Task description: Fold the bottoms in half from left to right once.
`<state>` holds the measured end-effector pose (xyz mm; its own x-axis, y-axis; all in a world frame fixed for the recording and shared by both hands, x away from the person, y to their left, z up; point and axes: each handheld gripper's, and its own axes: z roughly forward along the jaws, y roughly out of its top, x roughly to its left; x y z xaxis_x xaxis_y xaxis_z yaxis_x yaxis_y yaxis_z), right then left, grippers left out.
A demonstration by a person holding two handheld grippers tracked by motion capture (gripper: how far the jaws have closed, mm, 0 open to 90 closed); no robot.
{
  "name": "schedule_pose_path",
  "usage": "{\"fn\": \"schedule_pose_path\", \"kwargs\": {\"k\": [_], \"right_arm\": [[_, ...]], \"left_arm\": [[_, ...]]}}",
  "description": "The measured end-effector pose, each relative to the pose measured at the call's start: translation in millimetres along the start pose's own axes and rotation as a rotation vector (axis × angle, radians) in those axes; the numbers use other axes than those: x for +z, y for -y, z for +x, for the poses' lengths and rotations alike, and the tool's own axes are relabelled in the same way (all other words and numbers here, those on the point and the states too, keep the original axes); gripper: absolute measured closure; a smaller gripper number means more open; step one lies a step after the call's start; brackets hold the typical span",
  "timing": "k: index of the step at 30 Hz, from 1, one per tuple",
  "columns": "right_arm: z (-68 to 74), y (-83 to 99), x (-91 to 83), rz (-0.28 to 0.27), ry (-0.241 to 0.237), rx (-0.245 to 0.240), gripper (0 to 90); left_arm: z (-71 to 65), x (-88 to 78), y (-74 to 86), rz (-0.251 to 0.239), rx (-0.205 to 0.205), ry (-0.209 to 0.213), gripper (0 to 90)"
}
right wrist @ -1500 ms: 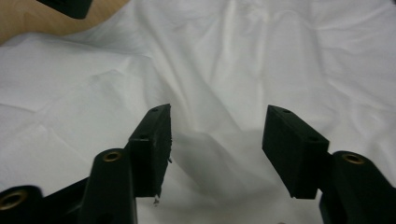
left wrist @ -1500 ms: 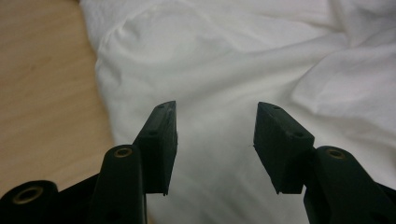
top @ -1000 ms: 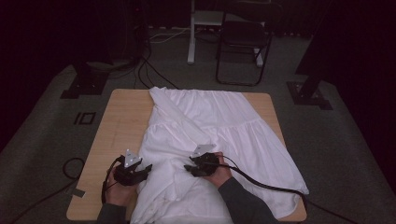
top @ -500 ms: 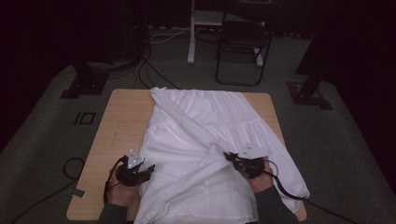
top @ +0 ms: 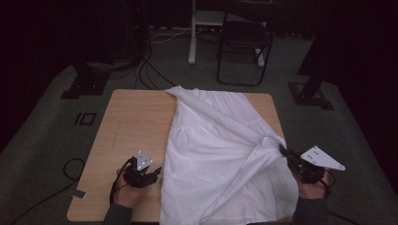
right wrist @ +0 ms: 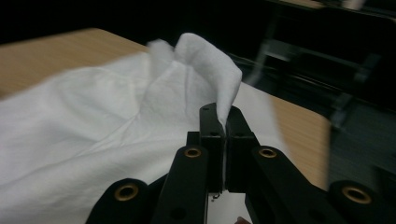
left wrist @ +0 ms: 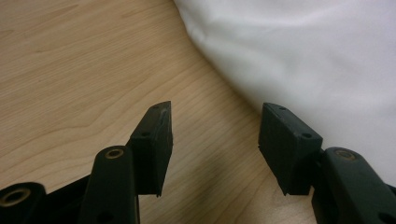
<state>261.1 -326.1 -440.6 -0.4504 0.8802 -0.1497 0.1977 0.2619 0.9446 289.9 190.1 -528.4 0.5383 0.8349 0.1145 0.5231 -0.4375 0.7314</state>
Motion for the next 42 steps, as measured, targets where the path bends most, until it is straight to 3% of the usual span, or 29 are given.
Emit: {"fn": "schedule_pose_path", "kwargs": {"k": [3,7,9,15,21,27,29,30,31,32,34,39,42], "right_arm": [[-20.3,26.9,0.6,0.079,0.063,0.032,88.4],[-29.0,66.4,15.0,0.189,0.066,0.068,88.2],[-29.8,80.8,21.9,0.219,0.057,0.091,88.2],[-25.0,102.8,35.9,0.284,0.05,0.085,87.8],[-22.2,114.8,47.0,0.339,0.034,0.077,87.1],[-22.7,122.2,53.5,0.37,0.019,0.09,86.5],[-22.2,123.4,55.0,0.378,0.016,0.088,86.2],[-22.2,123.4,55.0,0.378,0.016,0.088,86.2],[-21.8,123.7,55.5,0.381,0.015,0.088,86.2],[-21.9,124.0,55.9,0.383,0.014,0.088,86.1],[-22.2,124.2,55.8,0.381,0.012,0.09,86.1],[-20.0,123.9,56.2,0.383,0.003,0.093,86.2],[-13.0,122.4,58.0,0.379,-0.024,0.096,86.1]], "left_arm": [[-4.6,4.3,-1.8,0.006,0.002,0.01,42.9],[-14.6,16.1,-6.8,0.023,0.003,0.042,38.5],[-21.9,23.9,-9.8,0.024,0.003,0.056,36.5],[-41.6,40.8,-18.4,0.04,0.012,0.075,34.0],[-50.6,51.1,-21.5,0.063,0.021,0.087,35.0],[-48.6,54.1,-21.2,0.065,-0.017,0.142,44.9],[-48.3,53.4,-21.2,0.057,-0.004,0.17,55.8],[-48.3,53.4,-21.2,0.057,-0.004,0.17,67.7],[-51.6,52.3,-21.6,0.048,0.029,0.152,67.7],[-52.9,51.8,-22.1,0.054,0.052,0.127,79.6],[-53.1,49.8,-22.2,0.056,0.075,0.095,87.2],[-35.5,45.0,-18.3,0.078,0.056,0.033,88.9],[-13.8,40.4,-15.4,0.087,0.018,-0.046,89.1]]}}
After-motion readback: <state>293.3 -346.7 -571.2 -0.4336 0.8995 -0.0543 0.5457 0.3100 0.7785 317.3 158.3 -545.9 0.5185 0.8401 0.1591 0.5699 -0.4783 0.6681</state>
